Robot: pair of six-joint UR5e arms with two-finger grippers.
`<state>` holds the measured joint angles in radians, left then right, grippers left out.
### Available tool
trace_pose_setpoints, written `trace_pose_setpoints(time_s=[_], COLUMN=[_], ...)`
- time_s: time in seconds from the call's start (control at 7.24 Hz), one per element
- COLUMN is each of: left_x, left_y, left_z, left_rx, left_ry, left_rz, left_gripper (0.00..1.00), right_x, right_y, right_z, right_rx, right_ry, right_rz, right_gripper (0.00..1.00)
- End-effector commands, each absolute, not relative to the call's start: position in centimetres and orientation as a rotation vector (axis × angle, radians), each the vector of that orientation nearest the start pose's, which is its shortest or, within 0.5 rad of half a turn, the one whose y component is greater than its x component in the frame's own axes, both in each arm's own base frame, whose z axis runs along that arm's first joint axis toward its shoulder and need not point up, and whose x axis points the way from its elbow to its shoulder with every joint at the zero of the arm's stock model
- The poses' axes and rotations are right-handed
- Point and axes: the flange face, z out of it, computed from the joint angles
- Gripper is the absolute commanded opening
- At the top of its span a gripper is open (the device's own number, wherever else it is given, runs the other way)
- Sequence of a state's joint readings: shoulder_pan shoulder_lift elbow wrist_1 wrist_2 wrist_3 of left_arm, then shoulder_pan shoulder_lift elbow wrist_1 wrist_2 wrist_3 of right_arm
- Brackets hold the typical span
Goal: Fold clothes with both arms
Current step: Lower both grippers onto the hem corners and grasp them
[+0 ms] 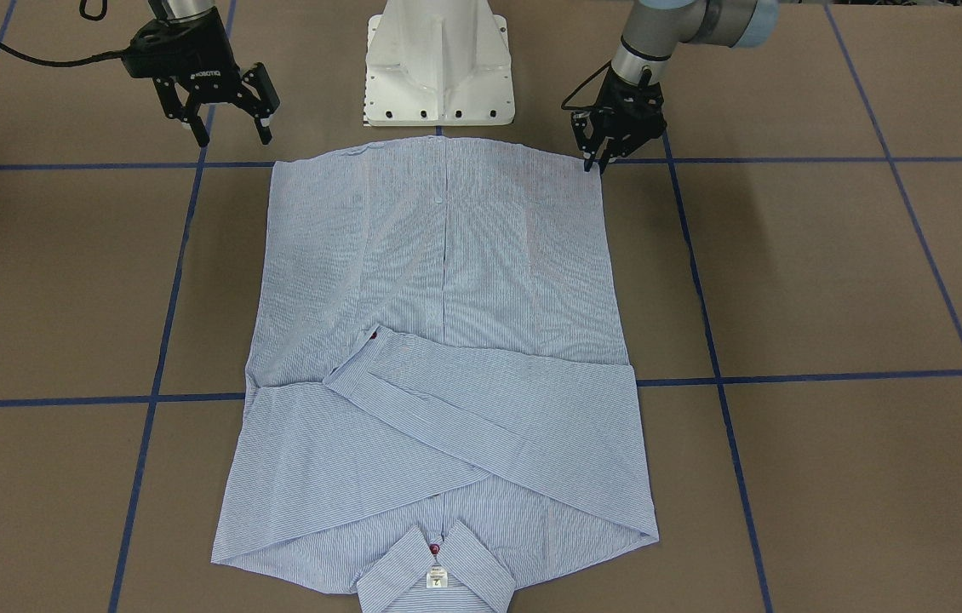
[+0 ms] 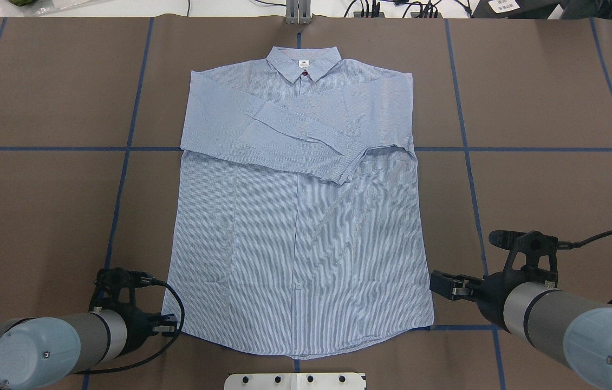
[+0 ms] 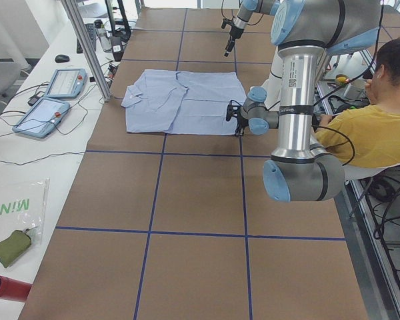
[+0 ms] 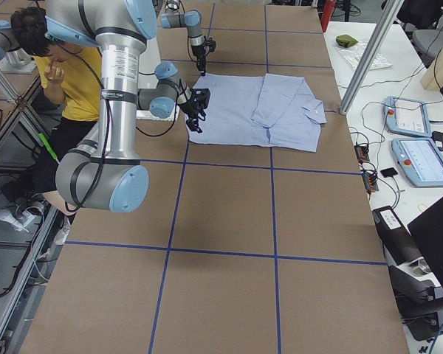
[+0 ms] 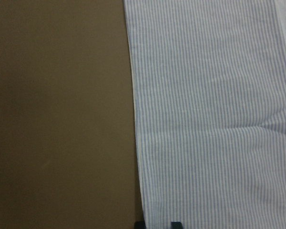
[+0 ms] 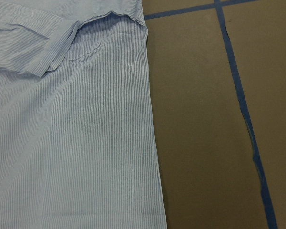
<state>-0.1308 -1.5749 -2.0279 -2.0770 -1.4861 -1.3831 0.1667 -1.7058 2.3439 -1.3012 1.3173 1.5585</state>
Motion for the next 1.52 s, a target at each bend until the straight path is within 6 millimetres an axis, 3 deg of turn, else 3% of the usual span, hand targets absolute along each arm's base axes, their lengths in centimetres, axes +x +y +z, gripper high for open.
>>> trace_pose_setpoints(time_s=[0.0, 0.55, 0.83, 1.1, 1.38], left_x=[46.8, 47.1, 47.3, 47.6, 47.8], left_y=[-20.4, -20.5, -20.6, -20.6, -20.3], left_z=[38.4, 37.2, 36.5, 35.3, 35.3], left_rx=[0.214, 0.217, 0.216, 0.221, 0.221], left_ry=[0.953, 0.984, 1.0, 1.023, 1.022], left_rz=[-0.025, -0.035, -0.046, -0.043, -0.036], left_gripper=[0.0, 0.0, 0.0, 0.0, 0.0], right_x=[-36.6, -37.5, -38.1, -39.0, -40.7], right_y=[-21.9, -20.4, -19.9, -19.4, -18.4], right_z=[33.3, 32.9, 34.0, 34.9, 37.3], right_rx=[0.309, 0.312, 0.296, 0.288, 0.291], right_ry=[-0.879, -0.917, -0.94, -0.939, -0.909], right_rz=[0.26, 0.283, 0.328, 0.399, 0.463], right_gripper=[1.0, 1.0, 0.96, 0.73, 0.57])
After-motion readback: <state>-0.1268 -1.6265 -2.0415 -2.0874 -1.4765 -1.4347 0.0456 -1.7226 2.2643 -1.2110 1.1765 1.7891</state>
